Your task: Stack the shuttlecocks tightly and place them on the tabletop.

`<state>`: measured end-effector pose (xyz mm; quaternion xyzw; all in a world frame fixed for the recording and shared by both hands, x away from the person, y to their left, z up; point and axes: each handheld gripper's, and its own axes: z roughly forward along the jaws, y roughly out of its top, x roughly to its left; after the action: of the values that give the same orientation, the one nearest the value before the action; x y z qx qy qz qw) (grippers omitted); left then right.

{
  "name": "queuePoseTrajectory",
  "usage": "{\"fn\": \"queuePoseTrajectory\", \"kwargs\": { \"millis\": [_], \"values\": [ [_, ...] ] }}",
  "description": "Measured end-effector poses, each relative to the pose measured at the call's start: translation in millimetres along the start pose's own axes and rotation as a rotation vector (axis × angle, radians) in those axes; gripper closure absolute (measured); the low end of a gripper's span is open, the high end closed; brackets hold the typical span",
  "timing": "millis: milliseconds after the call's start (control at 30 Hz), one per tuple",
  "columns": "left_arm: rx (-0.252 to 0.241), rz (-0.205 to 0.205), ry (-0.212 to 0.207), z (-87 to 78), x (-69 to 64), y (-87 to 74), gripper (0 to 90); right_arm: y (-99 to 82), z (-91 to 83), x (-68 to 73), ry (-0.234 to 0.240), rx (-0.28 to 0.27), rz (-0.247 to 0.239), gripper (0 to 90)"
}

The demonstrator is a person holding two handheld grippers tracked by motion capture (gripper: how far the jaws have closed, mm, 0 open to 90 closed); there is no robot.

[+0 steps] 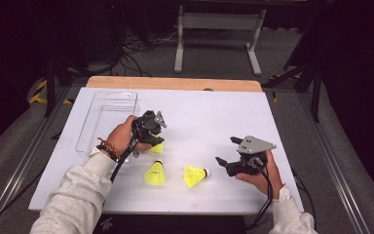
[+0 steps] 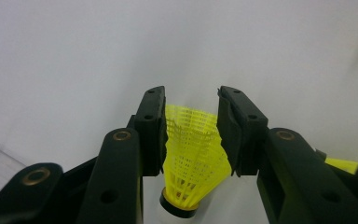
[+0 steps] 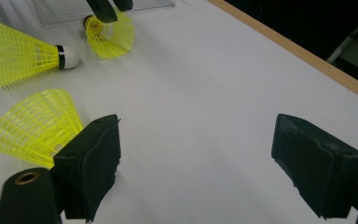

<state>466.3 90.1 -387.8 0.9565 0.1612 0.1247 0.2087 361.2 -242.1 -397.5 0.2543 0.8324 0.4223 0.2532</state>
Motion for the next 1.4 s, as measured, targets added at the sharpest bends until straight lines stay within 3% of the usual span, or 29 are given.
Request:
{"fn": "queuePoseTrajectory", "kwargs": {
  "millis": [200,267,333,700,900,967,1133,1233,1400],
  "values": [
    [0.006,0.016,-0.045,-4.1,-2.7,-5.6,68.5,-0.1,1.0,0.3,0.000,0.000,0.003,16.4],
    [0.008,0.026,-0.042,-4.1,-3.9,-7.6,68.6,0.1,1.2,0.6,-0.001,0.002,0.000,16.4],
    [-0.001,0.010,-0.027,-4.7,-4.8,-10.1,67.4,0.1,1.4,0.8,-0.002,0.001,0.001,16.4],
    [-0.039,0.020,0.010,-15.7,-4.2,-16.0,61.1,0.8,1.0,0.5,-0.008,-0.003,0.003,16.3],
    [-0.098,0.021,0.046,-25.2,-7.7,-16.4,55.9,1.7,-0.1,0.4,-0.012,-0.007,0.004,16.3],
    [-0.125,0.022,0.068,-29.2,-8.6,-16.6,52.1,1.7,-0.2,0.6,-0.014,-0.006,0.005,16.3],
    [-0.257,0.015,0.130,-47.9,-11.9,-23.4,42.3,2.0,-1.4,-0.2,-0.025,-0.015,0.008,16.1],
    [-0.395,0.012,0.173,-62.9,-17.8,-37.1,35.1,2.3,-2.7,-0.1,-0.043,-0.023,0.011,16.0],
    [-0.540,-0.026,0.229,-77.0,-30.4,-67.7,21.9,4.0,-5.5,-0.4,-0.065,-0.041,0.024,15.3]
  ]
}}
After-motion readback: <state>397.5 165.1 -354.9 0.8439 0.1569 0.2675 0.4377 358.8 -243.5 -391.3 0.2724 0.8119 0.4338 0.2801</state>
